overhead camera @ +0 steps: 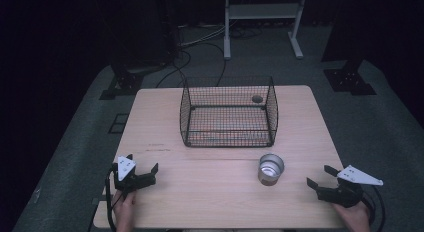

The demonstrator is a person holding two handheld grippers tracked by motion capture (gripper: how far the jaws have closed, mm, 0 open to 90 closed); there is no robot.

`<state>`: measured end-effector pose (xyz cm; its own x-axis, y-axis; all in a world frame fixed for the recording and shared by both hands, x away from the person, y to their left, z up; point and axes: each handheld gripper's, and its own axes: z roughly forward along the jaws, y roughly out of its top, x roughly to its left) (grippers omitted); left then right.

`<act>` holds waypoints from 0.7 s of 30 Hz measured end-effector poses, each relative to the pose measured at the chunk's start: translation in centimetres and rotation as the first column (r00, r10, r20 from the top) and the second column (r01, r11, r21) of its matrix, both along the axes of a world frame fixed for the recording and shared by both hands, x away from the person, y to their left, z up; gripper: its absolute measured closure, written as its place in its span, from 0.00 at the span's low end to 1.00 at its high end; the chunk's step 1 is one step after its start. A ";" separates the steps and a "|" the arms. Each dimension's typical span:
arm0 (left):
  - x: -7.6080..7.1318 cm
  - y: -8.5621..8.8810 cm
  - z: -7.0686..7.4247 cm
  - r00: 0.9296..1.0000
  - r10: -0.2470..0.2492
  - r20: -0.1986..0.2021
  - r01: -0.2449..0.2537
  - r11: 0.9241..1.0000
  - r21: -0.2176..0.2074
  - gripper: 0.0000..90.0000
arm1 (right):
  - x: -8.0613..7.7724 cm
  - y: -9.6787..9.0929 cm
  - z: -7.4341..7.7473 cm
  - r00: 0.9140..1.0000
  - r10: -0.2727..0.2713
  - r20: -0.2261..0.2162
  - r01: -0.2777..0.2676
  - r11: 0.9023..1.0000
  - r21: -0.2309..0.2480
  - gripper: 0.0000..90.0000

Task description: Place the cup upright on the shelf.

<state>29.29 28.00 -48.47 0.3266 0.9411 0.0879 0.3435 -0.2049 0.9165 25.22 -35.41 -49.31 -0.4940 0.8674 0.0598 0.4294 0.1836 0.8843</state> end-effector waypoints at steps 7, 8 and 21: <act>-0.1 0.0 0.0 1.000 -0.001 0.005 0.001 1.000 0.001 0.00 | 0.0 0.3 0.1 1.000 0.021 0.001 -0.021 1.000 -0.006 0.15; -0.1 0.0 0.0 1.000 -0.003 0.006 0.003 1.000 0.000 0.00 | 0.0 0.5 0.2 1.000 0.027 0.001 -0.027 1.000 -0.012 0.15; -0.1 -0.1 0.0 1.000 -0.002 0.001 0.002 1.000 0.006 0.00 | -0.3 1.8 1.0 0.996 0.086 0.027 -0.087 0.995 0.048 0.15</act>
<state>29.18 27.95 -48.48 0.3281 0.9399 0.0942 0.3423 -0.2113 0.9155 24.94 -33.59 -48.26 -0.5692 0.8174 0.0885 0.3919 0.1751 0.9032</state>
